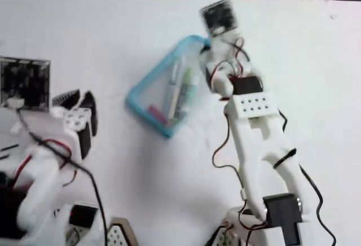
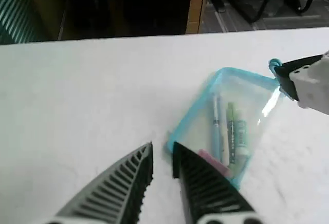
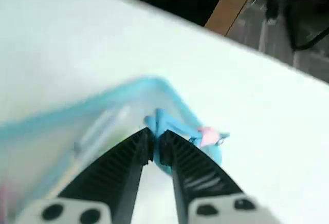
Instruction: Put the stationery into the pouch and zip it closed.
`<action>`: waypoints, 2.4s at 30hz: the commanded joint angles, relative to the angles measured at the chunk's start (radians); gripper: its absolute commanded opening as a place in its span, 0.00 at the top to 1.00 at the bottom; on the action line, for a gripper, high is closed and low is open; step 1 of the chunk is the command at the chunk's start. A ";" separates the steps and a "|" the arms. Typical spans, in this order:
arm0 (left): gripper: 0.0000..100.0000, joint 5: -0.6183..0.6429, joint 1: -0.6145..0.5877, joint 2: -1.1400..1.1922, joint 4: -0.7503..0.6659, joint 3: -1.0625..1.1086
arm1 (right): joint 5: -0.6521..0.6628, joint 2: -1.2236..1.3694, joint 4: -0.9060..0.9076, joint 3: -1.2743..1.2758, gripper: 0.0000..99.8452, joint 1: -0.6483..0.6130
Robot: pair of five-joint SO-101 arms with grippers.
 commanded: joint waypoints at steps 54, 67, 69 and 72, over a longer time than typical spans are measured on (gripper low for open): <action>0.92 -0.272 -0.315 -0.829 -0.468 1.508 | -0.106 -1.518 0.490 1.315 0.98 0.148; 0.92 -0.270 -0.315 -0.829 -0.305 1.508 | -0.101 -1.520 0.536 1.313 0.98 0.148; 0.92 -0.270 -0.315 -0.829 -0.305 1.508 | -0.101 -1.520 0.536 1.313 0.98 0.148; 0.92 -0.270 -0.315 -0.829 -0.305 1.508 | -0.101 -1.520 0.536 1.313 0.98 0.148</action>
